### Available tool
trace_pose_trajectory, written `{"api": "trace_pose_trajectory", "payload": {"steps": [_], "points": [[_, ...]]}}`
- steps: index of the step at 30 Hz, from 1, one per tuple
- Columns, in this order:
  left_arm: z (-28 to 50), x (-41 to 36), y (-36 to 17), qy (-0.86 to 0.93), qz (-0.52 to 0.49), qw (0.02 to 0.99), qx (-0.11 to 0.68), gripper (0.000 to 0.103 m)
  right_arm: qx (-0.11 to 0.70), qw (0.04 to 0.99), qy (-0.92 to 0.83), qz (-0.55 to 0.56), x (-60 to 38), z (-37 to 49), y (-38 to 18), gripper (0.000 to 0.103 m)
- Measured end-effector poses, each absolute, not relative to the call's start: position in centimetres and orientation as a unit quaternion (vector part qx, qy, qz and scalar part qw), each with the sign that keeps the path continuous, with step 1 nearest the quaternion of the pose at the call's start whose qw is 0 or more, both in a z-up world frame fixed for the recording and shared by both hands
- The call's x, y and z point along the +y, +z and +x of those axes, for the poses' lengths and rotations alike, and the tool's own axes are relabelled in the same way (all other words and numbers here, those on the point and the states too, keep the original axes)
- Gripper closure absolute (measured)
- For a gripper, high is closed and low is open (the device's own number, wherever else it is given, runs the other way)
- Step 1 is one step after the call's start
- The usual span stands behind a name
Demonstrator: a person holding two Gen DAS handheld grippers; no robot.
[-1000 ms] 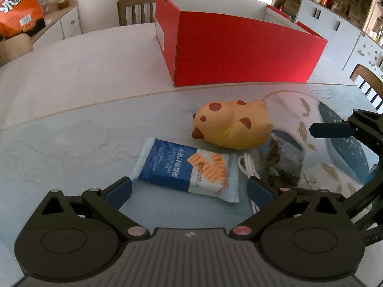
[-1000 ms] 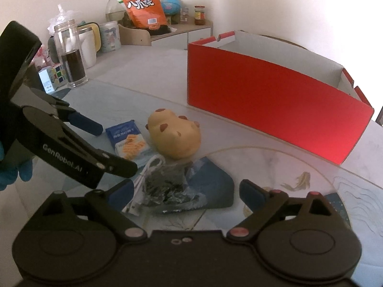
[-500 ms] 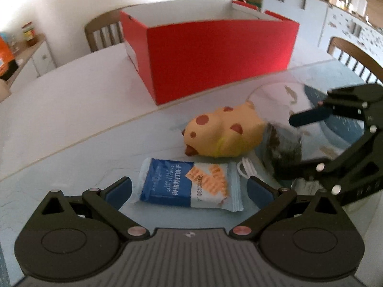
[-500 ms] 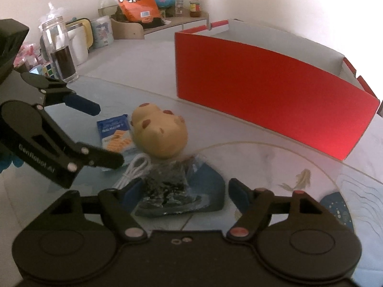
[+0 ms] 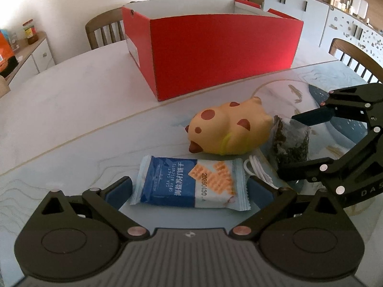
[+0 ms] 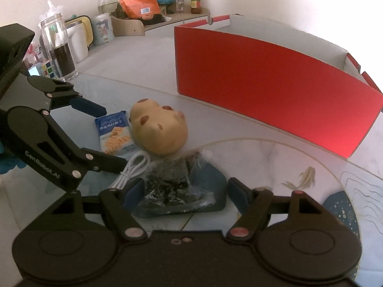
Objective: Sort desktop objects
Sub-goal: 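Grasp the blue cracker packet with the left gripper while the right grasps the dark plastic bag, then lift the cracker packet and dark bag and carry both over the red box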
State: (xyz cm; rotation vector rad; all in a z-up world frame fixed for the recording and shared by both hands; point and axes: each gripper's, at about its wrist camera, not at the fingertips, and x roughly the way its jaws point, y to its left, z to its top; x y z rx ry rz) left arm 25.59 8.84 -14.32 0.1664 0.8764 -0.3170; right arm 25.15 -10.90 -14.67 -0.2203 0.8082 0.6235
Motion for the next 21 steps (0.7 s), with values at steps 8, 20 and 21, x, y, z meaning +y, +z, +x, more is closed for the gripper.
{"api": "trace_pose_trajectory", "payload": {"steps": [8,20,21], "points": [[25.5,8.9,-13.9,-0.144,0.076,0.892,0.422,0.018,0.385,0.868,0.292,-0.114,-10.9,25.1,-14.4,0.047],[24.5,9.0,-13.0,-0.124,0.065,0.896,0.421,0.024,0.386,0.867,0.289,-0.126,-11.7,24.8,-13.3,0.056],[24.3,9.0,-12.7,-0.124,0.062,0.897,0.421,0.024,0.386,0.867,0.288,-0.127,-11.8,24.8,-13.2,0.056]]}}
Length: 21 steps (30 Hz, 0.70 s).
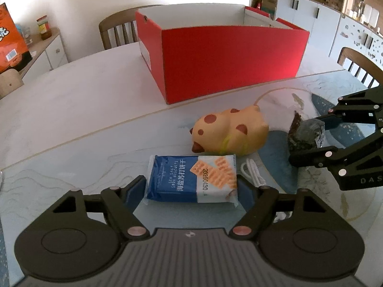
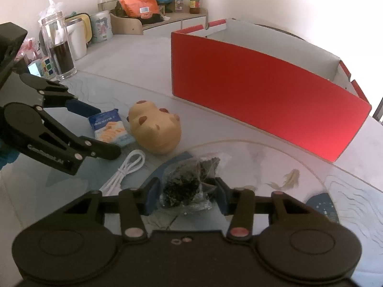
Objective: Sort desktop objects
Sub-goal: 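Lift the cracker packet and dark bag and carry both over the red box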
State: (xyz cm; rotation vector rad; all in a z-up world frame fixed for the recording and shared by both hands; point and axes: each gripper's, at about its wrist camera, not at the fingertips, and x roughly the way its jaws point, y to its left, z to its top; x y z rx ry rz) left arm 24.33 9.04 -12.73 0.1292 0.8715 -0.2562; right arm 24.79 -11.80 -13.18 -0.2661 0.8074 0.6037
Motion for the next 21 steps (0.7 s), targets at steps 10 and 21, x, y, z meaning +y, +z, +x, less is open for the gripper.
{"api": "trace_pose_trajectory", "payload": {"steps": [10,21], "points": [[23.3,9.3,-11.1,-0.117,0.047,0.901,0.416,0.025,0.377,0.869,0.290,-0.135,-12.7,24.5,-11.6,0.060],[22.3,9.0,-8.9,-0.109,0.038,0.905,0.410,0.025,0.363,0.875,0.293,-0.131,-13.5,24.4,-9.5,0.062]]}}
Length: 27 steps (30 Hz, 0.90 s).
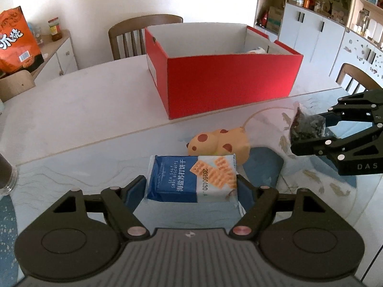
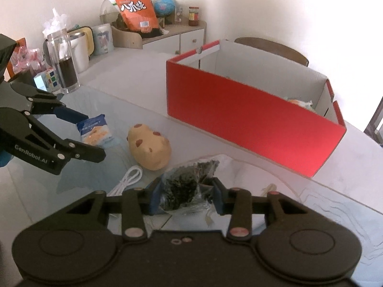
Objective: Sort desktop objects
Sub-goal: 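Lift the cracker packet and dark bag and carry both over the red box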
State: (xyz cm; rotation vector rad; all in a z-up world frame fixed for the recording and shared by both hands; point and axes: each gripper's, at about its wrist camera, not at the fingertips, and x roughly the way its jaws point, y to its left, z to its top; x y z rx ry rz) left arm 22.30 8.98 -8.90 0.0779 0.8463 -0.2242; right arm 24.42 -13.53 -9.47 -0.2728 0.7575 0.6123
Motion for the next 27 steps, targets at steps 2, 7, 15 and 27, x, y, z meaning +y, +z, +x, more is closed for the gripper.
{"api": "trace_pose_trajectory", "payload": {"steps": [2,7,15,27], "points": [[22.1,8.9,-8.4,-0.107,0.033,0.906,0.409,0.025,0.361,0.876,0.293,-0.129,-13.8,24.4,-9.0,0.062],[21.8,8.6,-7.4,-0.099,0.035,0.905,0.411,0.025,0.356,0.879,0.291,-0.125,-14.5,24.2,-7.7,0.062],[21.6,7.8,-5.1,-0.100,0.031,0.910,0.401,0.025,0.342,0.886,0.290,-0.120,-15.6,24.1,-5.5,0.062],[22.8,5.8,-1.1,-0.115,0.035,0.920,0.373,0.025,0.325,0.897,0.279,-0.108,-17.0,25.3,-1.9,0.062]]}}
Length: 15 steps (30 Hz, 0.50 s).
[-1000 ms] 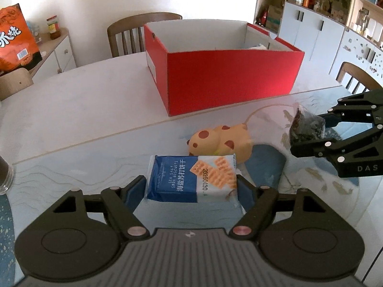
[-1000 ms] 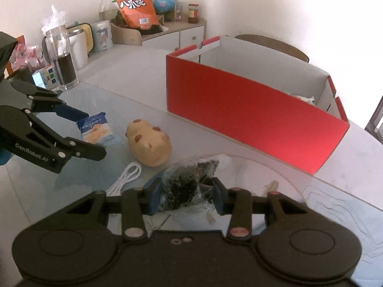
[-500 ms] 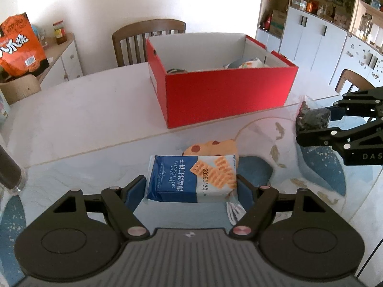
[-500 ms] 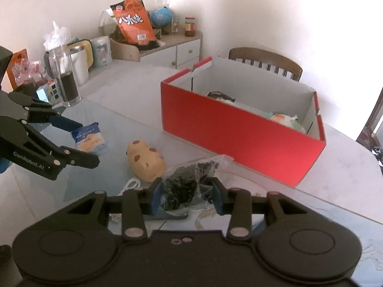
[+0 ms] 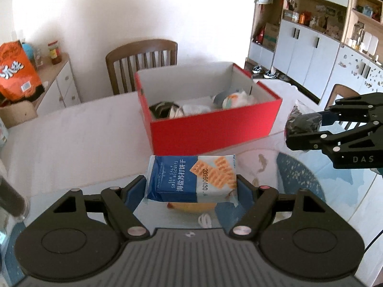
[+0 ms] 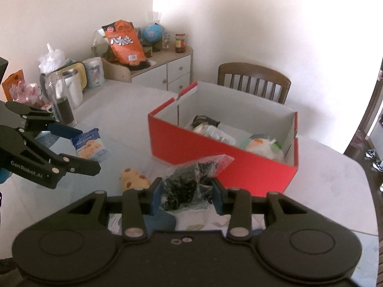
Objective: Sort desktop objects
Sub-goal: 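Lift the cracker packet and dark bag and carry both over the red box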
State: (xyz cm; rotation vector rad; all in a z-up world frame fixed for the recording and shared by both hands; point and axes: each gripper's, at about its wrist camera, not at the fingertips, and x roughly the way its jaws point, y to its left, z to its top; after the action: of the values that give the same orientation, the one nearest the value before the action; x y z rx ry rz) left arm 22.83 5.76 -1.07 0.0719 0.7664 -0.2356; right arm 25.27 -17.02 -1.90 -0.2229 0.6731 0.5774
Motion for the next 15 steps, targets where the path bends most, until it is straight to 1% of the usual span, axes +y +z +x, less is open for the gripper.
{"api": "trace_pose_trajectory", "payload": {"steps": [15], "points": [[26.8,3.2,2.8,-0.134,0.050,0.930,0.340,0.025,0.308,0.908,0.262,-0.111,-17.7,28.2,1.7,0.062]]}}
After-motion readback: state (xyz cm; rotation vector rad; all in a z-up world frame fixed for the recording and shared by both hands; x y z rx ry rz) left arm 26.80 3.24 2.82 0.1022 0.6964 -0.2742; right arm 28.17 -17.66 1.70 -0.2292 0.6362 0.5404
